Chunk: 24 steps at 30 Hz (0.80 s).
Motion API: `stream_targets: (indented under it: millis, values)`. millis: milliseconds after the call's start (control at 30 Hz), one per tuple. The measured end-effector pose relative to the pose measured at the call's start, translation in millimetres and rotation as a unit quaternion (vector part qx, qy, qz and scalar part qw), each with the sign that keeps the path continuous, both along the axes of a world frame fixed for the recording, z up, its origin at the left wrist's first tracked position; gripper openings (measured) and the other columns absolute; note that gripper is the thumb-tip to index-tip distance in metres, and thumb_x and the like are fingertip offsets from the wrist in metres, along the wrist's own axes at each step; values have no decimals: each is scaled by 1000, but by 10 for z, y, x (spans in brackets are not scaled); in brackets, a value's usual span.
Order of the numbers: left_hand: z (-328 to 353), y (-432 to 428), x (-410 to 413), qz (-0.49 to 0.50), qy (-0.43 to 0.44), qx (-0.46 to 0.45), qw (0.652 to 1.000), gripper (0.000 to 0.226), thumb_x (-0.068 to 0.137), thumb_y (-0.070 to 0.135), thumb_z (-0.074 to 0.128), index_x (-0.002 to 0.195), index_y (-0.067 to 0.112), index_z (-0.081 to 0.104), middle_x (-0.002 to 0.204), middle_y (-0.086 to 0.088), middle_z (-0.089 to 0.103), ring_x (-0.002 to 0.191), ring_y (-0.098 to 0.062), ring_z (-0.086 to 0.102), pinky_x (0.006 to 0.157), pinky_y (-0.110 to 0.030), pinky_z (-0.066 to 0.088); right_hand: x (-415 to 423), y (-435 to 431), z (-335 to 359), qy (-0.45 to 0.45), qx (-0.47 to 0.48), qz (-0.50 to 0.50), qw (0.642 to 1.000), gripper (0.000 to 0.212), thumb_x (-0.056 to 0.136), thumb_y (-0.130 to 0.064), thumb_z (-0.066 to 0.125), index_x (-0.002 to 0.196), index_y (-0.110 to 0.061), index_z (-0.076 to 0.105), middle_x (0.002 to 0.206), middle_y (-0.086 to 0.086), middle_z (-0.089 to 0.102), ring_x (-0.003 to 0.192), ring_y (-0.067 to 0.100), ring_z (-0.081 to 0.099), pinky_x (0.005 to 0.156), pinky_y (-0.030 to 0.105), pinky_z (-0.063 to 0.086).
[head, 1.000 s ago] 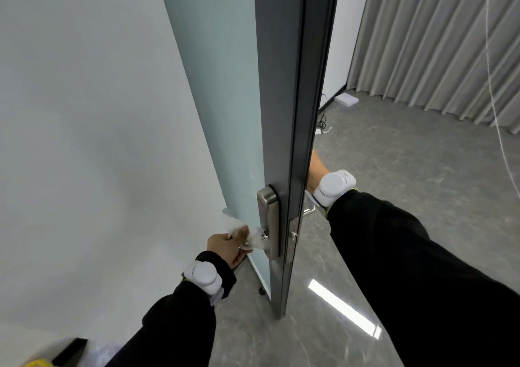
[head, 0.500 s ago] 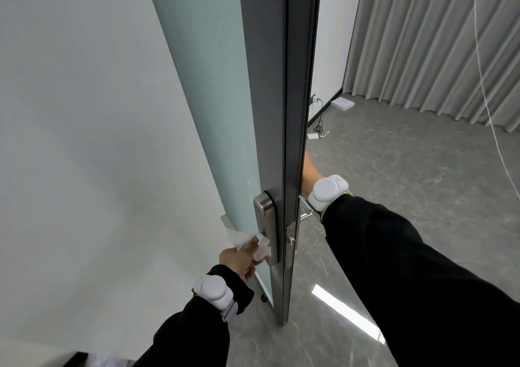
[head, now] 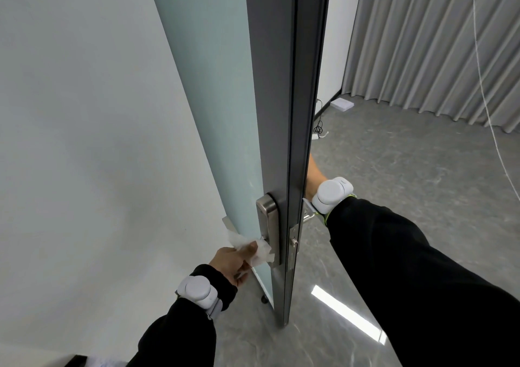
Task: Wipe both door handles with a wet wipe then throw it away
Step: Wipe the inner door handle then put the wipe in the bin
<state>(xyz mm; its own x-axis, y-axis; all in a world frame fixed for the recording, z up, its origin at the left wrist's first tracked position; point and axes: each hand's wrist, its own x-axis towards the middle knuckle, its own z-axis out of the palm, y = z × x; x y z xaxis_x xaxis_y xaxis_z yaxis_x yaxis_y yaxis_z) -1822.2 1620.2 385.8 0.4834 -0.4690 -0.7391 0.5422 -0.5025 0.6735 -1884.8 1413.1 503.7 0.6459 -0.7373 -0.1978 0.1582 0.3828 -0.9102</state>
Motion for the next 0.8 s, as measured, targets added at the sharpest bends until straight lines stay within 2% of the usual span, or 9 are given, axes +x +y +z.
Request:
stream_targets:
  millis: [67,200,267,333,400,533,600,700,800]
  values:
    - [28,10,78,-10,6,11,1000,24,84,27,78,79,10,61,68,-5,58,63,-17,53,58,-26,42,2,3,4,5,4,-6,1000,29,87,-22,42,58,-23,35,55,-1,34,52,14,28,54,29,23]
    - [59,-4,221,-16,-1,28,999,18,87,23,74,86,10,62,68,-4,65,64,-16,58,59,-27,45,-32,5,4,-3,34,-1,999,35,94,-20,40,61,-24,32,52,-3,34,48,12,28,51,27,23]
    - [54,-30,283,-18,-16,31,999,20,86,26,75,82,12,62,63,-2,65,63,-15,58,59,-26,43,-14,14,14,5,13,-6,1000,26,84,-25,45,61,-25,32,55,-2,32,51,12,26,53,29,21]
    - [40,-55,359,-14,-36,32,999,23,85,31,75,82,13,61,68,-3,64,64,-15,57,62,-27,42,2,37,47,17,-10,-7,1000,16,70,-28,45,62,-26,31,61,0,28,54,14,24,55,30,18]
    - [37,-87,431,-4,-48,30,998,26,85,35,75,83,13,62,75,-4,63,67,-16,57,64,-28,42,2,48,60,20,-11,-9,1000,15,66,-29,45,62,-26,30,62,1,27,56,14,22,55,31,17]
    - [25,-171,544,20,-80,31,996,31,84,40,75,80,13,60,74,-6,60,64,-16,55,64,-27,42,-17,59,75,16,7,-15,1000,20,72,-29,46,61,-26,29,60,-1,28,54,14,22,54,30,17]
    - [28,-209,595,32,-91,32,995,31,84,40,75,80,13,59,71,-5,59,63,-15,55,63,-26,41,-20,56,56,15,12,-16,1000,25,81,-27,45,61,-26,30,60,-1,29,55,14,23,54,29,18]
    - [42,-244,642,43,-84,30,995,29,84,38,75,84,14,60,73,-3,59,64,-15,55,61,-27,41,-29,48,48,21,5,-12,1000,25,88,-24,41,65,-26,31,62,0,29,55,15,24,53,29,19]
    - [43,-237,650,50,-73,23,996,26,86,37,74,86,15,60,78,-2,61,68,-16,56,63,-27,41,-47,16,20,19,9,-16,1000,32,98,-19,37,66,-23,37,52,-2,40,46,11,35,46,23,30]
